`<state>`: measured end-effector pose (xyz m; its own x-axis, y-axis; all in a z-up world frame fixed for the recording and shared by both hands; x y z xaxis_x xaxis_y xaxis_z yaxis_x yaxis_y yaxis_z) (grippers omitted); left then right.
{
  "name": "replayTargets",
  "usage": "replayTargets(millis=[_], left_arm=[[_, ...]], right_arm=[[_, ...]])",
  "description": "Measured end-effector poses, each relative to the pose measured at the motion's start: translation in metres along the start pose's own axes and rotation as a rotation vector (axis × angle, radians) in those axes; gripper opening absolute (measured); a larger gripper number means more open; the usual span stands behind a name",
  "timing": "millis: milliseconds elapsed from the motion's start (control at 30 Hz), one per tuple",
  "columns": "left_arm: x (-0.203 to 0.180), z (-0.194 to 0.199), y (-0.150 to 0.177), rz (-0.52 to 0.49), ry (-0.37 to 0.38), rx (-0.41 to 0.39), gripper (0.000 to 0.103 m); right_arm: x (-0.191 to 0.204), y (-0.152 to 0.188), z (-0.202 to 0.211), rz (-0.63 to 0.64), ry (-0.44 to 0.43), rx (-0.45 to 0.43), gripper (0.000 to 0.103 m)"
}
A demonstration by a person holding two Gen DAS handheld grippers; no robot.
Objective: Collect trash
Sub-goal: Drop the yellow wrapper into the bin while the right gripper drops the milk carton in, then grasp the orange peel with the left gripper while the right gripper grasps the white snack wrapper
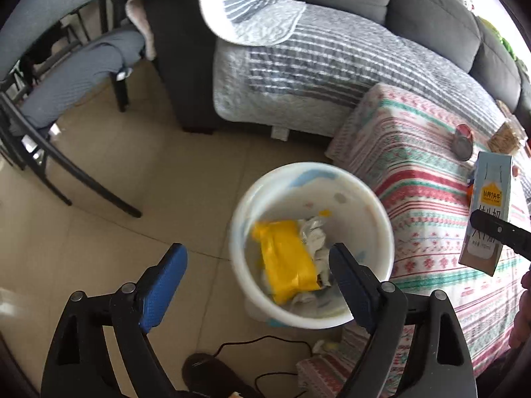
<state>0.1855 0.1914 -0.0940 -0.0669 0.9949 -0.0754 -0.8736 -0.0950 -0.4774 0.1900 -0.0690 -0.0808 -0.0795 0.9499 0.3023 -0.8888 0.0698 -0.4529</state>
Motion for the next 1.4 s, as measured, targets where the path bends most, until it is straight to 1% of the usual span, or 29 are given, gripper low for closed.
replayTargets(millis=[100, 300, 633, 767, 800, 833, 900, 1000, 1167, 1333, 1400], left_arm=[[0.012, -0.002, 0.006, 0.015, -0.024, 0.02, 0.09], [0.031, -0.003, 0.016, 0.02, -0.05, 0.032, 0.09], [0.042, 0.0, 0.022, 0.011, -0.072, 0.026, 0.09], [0.045, 0.0, 0.022, 0.015, -0.073, 0.027, 0.09], [0.045, 0.0, 0.023, 0.015, -0.073, 0.027, 0.09], [0.045, 0.0, 0.023, 0.014, -0.072, 0.027, 0.09], [0.044, 0.001, 0.022, 0.012, -0.07, 0.025, 0.09], [0.04, 0.002, 0.02, 0.007, -0.062, 0.026, 0.09], [0.023, 0.005, 0.018, -0.011, -0.028, 0.03, 0.09], [0.004, 0.011, 0.015, -0.02, 0.004, 0.025, 0.09], [-0.005, 0.013, 0.013, -0.024, 0.018, 0.019, 0.09]], right_arm=[[0.015, 0.001, -0.009, 0.026, -0.014, 0.007, 0.041], [0.046, 0.002, -0.027, 0.084, -0.046, 0.014, 0.041], [0.092, 0.002, -0.061, 0.188, -0.096, -0.007, 0.042], [0.105, 0.006, -0.072, 0.204, -0.148, 0.007, 0.043], [0.107, 0.006, -0.074, 0.2, -0.166, 0.012, 0.047], [0.108, 0.006, -0.075, 0.196, -0.177, 0.017, 0.063], [0.108, 0.005, -0.072, 0.194, -0.186, 0.002, 0.074], [0.102, 0.004, -0.062, 0.201, -0.152, -0.018, 0.074], [0.073, 0.001, -0.039, 0.196, -0.079, -0.044, 0.078], [0.038, -0.007, -0.011, 0.19, 0.049, -0.113, 0.086], [0.024, -0.01, -0.003, 0.19, 0.096, -0.126, 0.089]])
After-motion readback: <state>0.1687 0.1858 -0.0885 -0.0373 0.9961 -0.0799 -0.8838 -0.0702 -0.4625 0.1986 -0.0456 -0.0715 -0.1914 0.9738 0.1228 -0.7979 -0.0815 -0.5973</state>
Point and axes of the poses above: each gripper's, at about its wrist camera, not at the fingertips, and z roughly against the way its jaws point, x to its left, y to its underside, the point moved 5 cm from there along -z, roughly the way its jaws point, and after that the axes turned 6 degrees about y, right-handed, at the moved point
